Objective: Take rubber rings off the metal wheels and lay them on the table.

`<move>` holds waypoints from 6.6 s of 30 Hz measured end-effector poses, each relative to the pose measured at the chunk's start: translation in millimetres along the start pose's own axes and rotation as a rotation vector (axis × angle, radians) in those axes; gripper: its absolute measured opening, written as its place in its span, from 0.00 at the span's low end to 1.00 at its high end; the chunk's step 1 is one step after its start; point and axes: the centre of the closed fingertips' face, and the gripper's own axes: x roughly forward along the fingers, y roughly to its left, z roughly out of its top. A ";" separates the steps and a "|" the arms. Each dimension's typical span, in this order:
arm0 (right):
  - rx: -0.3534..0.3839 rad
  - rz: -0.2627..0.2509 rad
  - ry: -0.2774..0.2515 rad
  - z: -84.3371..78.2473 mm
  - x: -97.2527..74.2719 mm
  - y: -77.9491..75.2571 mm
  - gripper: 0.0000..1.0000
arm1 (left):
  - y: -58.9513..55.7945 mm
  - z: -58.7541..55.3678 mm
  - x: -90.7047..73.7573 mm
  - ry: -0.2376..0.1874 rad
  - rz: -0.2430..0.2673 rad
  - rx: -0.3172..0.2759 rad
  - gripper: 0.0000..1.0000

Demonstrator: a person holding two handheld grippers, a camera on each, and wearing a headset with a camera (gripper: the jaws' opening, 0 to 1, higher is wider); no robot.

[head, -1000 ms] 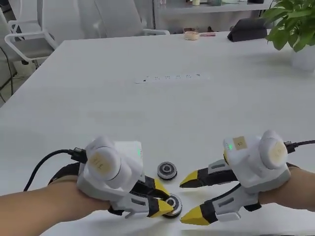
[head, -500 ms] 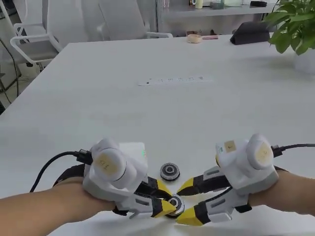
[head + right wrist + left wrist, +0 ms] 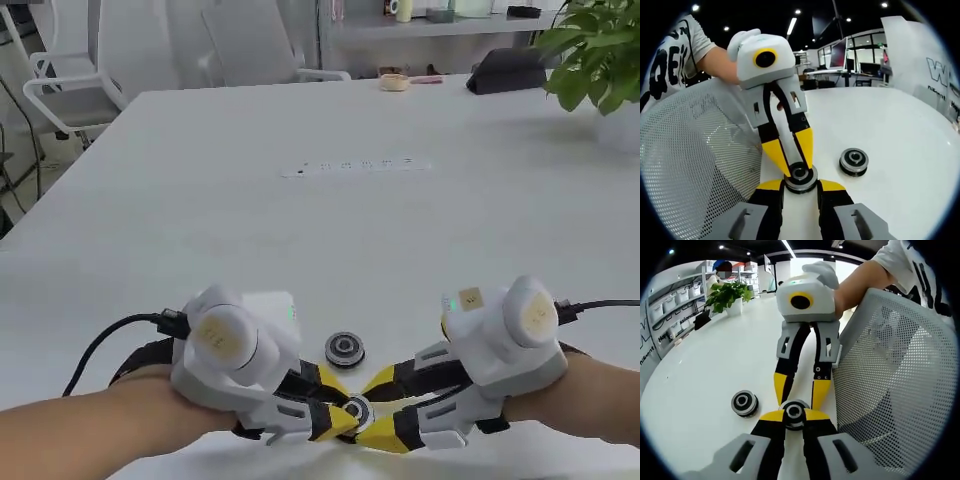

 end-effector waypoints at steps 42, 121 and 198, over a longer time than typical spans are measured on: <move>0.299 -0.037 -0.025 -9.1 -15.4 -6.5 0.00 | -2.2 -1.4 -0.8 0.007 0.032 -0.026 0.07; 0.324 0.064 -0.154 65.6 19.2 -12.2 0.00 | 24.7 -15.6 -103.4 -0.061 0.181 -0.132 0.41; 0.042 -0.054 -0.017 -10.9 -12.8 -5.9 0.14 | 0.9 6.5 4.6 0.013 -0.006 -0.003 0.09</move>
